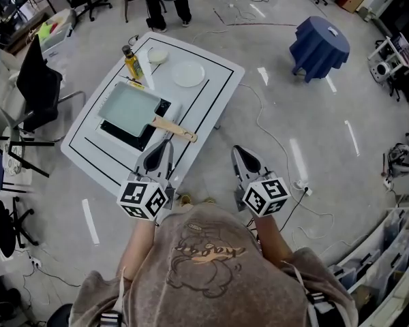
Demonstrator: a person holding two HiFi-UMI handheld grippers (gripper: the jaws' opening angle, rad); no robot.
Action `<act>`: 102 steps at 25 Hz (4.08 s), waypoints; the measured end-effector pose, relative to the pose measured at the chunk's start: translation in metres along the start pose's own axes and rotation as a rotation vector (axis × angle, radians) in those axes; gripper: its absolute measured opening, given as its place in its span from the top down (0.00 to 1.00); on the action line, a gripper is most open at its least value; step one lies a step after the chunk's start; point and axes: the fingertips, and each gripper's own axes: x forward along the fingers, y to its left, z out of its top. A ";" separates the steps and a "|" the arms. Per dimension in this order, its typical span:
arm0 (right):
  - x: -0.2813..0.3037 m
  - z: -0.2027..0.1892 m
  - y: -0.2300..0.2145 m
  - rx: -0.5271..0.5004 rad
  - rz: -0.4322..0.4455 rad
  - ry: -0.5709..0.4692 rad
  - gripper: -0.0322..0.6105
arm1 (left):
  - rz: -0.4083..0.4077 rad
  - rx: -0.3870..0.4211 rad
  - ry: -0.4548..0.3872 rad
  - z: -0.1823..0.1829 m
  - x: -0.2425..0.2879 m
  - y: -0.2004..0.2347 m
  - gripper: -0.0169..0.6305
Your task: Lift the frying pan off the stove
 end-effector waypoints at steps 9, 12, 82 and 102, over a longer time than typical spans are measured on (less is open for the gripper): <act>0.015 -0.003 0.007 -0.013 0.022 0.010 0.95 | 0.018 0.007 0.028 -0.006 0.000 0.010 0.96; 0.018 -0.004 0.010 -0.014 0.029 0.014 0.95 | 0.034 0.012 0.037 -0.008 0.000 0.014 0.96; 0.033 -0.011 -0.026 0.017 -0.025 0.060 0.95 | -0.052 -0.755 0.126 -0.085 0.090 0.064 0.36; 0.026 -0.014 -0.039 0.022 -0.060 0.074 0.95 | -0.090 -0.822 0.108 -0.083 0.113 0.065 0.58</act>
